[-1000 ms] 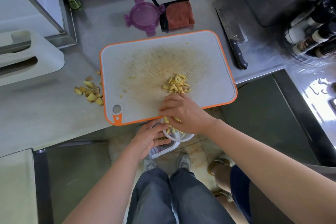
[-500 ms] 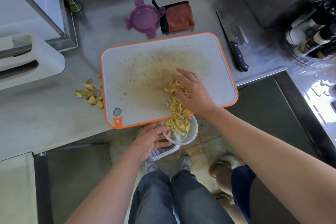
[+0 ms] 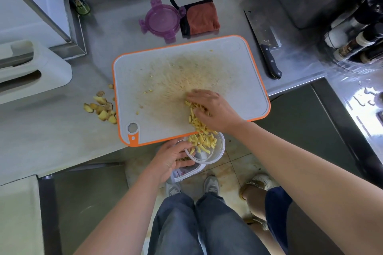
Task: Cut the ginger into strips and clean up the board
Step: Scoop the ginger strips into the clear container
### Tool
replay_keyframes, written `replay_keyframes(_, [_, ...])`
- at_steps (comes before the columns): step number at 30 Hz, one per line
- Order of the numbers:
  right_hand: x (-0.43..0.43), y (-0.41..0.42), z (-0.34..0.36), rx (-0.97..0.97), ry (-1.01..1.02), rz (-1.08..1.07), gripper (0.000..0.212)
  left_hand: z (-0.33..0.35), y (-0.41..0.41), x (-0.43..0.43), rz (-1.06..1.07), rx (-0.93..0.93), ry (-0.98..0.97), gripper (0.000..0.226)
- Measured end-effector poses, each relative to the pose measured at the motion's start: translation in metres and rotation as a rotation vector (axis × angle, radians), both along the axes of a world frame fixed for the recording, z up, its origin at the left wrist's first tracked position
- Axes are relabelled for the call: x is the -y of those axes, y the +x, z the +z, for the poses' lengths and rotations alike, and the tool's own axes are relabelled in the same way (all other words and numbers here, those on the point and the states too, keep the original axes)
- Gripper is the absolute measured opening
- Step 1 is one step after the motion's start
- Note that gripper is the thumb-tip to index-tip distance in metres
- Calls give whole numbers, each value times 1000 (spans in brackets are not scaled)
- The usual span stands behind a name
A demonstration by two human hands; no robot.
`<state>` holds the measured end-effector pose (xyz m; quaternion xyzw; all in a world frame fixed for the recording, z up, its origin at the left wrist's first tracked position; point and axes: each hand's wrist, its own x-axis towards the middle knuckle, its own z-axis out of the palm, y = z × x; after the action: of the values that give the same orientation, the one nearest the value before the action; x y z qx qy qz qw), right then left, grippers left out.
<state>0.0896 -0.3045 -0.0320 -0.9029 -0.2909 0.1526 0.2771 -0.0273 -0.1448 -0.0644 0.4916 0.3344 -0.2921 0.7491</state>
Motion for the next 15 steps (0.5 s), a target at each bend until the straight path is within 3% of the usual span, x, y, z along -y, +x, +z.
replay_keyframes(7, [13,-18,2,130,100,91,31,0,0,1,20,-15,-3,34])
replay_keyframes(12, [27,-23,4,52,169,-244,44,-1,0,1,24,3,3,26])
replay_keyframes(15, [27,-40,-2,17,125,-286,46,-2,0,1,34,7,6,23])
